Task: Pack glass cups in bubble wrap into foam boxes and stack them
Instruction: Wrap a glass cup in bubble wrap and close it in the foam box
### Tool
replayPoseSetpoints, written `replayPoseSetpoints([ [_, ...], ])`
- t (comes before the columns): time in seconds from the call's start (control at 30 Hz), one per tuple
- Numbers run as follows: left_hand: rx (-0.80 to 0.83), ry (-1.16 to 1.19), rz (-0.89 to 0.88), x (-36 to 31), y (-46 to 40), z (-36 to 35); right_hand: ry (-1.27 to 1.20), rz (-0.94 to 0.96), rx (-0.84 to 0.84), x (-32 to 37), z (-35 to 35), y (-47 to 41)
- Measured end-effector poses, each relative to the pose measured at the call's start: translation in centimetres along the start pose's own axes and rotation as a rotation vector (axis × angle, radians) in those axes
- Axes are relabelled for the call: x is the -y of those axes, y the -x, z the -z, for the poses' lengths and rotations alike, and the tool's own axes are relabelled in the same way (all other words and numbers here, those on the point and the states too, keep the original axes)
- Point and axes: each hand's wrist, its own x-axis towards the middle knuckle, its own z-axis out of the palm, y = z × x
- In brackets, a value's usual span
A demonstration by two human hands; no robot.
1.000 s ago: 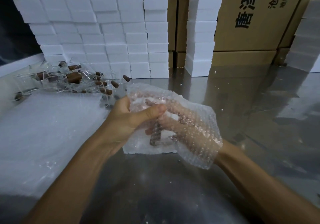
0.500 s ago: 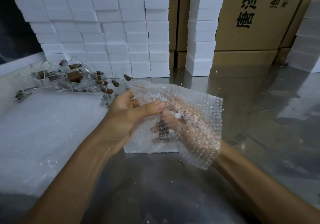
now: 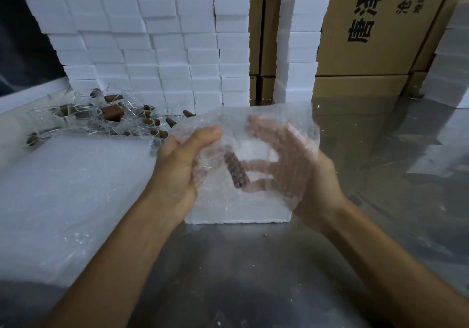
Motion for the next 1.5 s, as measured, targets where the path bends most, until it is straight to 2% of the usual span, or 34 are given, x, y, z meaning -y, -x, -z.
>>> replayPoseSetpoints([
  [0.1,0.005,0.156,0.018,-0.2,-0.3,0.4,-0.101,0.098,-0.186,0.9,0.7,-0.5],
  [0.17,-0.057,0.245,0.020,-0.1,-0.6,0.6,-0.093,0.144,-0.419,0.8,1.5,-0.8],
  [0.23,-0.115,0.318,0.020,-0.1,-0.7,0.6,-0.005,0.110,-0.613,0.4,2.1,-1.2],
  [0.27,-0.123,0.345,0.020,-0.1,-0.8,0.6,0.014,0.072,-0.635,0.3,2.2,-1.4],
  [0.4,-0.072,0.372,0.010,0.4,-0.4,-0.1,-0.011,-0.138,-0.312,-1.5,0.8,-1.3],
  [0.5,-0.013,0.306,0.010,1.2,0.0,-0.9,-0.099,-0.156,-0.206,-2.4,-0.4,-1.1],
  [0.6,0.049,0.227,0.024,1.9,0.2,-1.2,-0.185,-0.067,-0.304,-2.0,-0.3,-1.0],
  [0.7,0.054,0.129,0.028,2.2,0.2,-1.1,-0.133,0.003,-0.439,-1.1,0.5,-1.0],
  [0.83,0.084,-0.035,0.044,2.8,0.5,-1.1,0.105,0.225,-0.551,-0.7,0.7,-0.9],
  [1.0,0.250,-0.165,0.033,2.9,0.6,-1.0,0.504,0.529,-0.601,-0.7,0.9,-0.4],
  [1.1,0.359,-0.190,0.041,2.7,0.9,-1.0,0.587,0.545,-0.547,-0.9,0.9,-0.3],
  [1.33,0.256,-0.229,-0.008,2.8,1.1,-1.5,0.502,0.584,-0.512,-1.0,0.7,-0.5],
  [1.5,0.339,-0.252,-0.038,2.8,1.5,-1.7,0.513,0.623,-0.583,-1.2,0.5,-0.5],
])
